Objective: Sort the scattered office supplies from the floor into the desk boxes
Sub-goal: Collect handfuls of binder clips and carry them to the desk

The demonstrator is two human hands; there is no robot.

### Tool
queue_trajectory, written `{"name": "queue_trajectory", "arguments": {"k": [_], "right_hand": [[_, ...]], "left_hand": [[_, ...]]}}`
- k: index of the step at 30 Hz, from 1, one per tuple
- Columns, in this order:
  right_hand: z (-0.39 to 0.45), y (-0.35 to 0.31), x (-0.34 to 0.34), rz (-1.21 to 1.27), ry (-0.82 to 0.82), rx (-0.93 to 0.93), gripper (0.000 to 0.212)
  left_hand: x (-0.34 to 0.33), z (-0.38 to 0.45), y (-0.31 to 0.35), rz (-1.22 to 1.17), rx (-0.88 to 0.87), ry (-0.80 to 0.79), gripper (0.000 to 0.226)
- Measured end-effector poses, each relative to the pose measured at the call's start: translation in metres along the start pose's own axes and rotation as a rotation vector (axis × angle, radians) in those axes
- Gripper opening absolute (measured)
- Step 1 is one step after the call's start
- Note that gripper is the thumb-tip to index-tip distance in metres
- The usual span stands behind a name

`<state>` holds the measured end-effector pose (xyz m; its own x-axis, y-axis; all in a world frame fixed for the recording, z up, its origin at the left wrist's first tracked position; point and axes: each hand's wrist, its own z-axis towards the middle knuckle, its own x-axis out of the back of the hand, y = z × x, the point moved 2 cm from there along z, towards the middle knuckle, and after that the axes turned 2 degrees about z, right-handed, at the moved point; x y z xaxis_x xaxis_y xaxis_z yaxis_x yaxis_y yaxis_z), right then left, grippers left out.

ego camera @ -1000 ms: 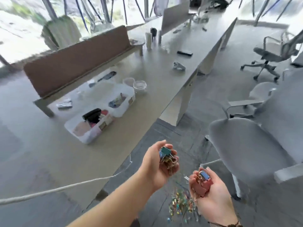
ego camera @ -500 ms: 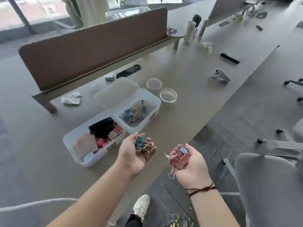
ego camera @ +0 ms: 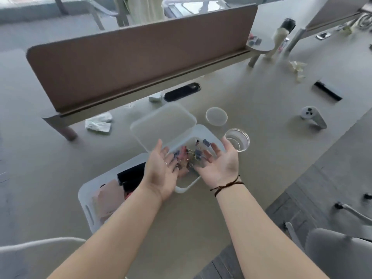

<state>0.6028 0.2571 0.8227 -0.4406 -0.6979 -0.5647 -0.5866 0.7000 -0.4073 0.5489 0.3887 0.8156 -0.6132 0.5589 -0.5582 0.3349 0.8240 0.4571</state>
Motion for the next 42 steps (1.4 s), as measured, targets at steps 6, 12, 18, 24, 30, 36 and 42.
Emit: {"name": "queue_trajectory", "arguments": {"k": [6, 12, 18, 24, 30, 36, 42], "right_hand": [[-0.022, 0.000, 0.054, -0.027, 0.039, 0.005, 0.041], [-0.075, 0.000, 0.148, -0.012, 0.217, 0.024, 0.036], [-0.157, 0.015, 0.253, 0.107, 0.475, 0.120, 0.027], [-0.237, 0.065, 0.372, -0.267, 0.802, 0.139, 0.010], [-0.283, 0.160, 0.499, -0.685, 0.954, 0.170, 0.013], [-0.276, 0.257, 0.605, -0.820, 0.964, 0.132, 0.008], [-0.186, 0.331, 0.709, -0.784, 0.971, 0.154, 0.008]], "left_hand": [[0.007, -0.003, -0.009, 0.059, -0.033, 0.100, 0.039], [-0.016, -0.025, -0.071, 0.327, 0.018, 0.042, 0.024], [-0.024, -0.068, -0.181, 0.739, 0.151, -0.183, 0.013], [0.037, -0.108, -0.290, 1.306, 0.187, -0.455, 0.017], [0.129, -0.132, -0.372, 1.764, -0.028, -0.570, 0.028], [0.219, -0.118, -0.473, 1.939, -0.048, -0.645, 0.031], [0.322, -0.029, -0.567, 2.029, 0.035, -0.563, 0.026]]}}
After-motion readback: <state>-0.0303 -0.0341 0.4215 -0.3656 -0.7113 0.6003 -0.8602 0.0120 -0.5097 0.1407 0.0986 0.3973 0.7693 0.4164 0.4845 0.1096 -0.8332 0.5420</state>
